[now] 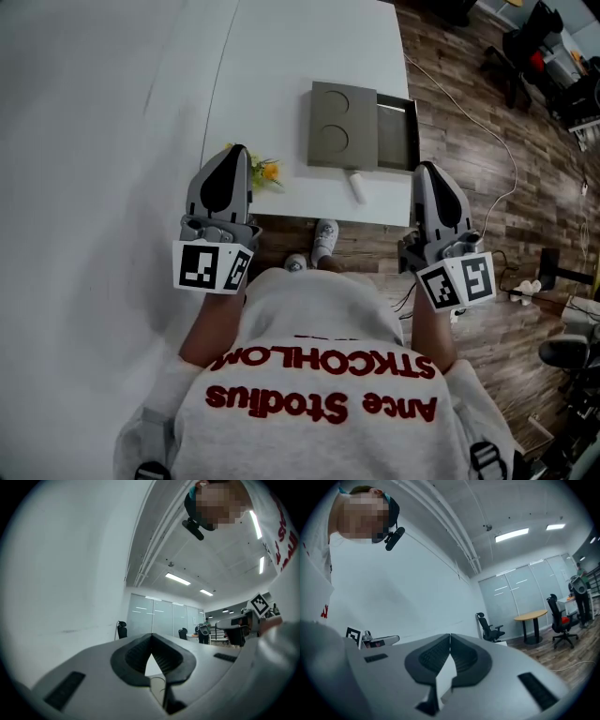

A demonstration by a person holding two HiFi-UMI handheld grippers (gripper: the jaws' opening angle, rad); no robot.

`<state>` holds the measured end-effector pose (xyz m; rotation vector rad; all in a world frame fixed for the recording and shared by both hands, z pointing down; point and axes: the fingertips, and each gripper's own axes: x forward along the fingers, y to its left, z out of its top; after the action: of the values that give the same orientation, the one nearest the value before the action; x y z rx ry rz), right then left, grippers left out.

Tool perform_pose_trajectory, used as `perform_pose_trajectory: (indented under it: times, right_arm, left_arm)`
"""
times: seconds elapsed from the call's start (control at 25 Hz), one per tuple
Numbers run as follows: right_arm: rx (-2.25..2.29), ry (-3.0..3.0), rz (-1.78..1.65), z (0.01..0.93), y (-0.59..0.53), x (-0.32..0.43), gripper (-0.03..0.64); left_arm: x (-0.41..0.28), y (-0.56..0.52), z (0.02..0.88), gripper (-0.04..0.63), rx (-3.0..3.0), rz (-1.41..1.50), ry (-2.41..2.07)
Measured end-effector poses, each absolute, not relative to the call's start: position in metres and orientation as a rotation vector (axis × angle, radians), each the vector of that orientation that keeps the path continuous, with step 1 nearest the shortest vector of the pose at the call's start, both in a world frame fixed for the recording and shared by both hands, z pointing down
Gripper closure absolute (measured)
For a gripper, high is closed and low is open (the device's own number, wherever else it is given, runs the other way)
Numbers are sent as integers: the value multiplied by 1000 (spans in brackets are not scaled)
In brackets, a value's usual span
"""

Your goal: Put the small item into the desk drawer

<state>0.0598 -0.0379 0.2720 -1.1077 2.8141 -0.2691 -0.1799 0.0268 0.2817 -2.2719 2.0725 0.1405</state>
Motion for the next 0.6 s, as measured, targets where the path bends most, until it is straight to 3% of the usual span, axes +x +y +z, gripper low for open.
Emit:
perform_pose_trajectory:
  times: [0.6]
  right_arm:
    - [-942, 2856, -280, 266, -140, 50, 611]
  left_arm:
    - [-177, -55, 279, 588, -2159, 136, 2174]
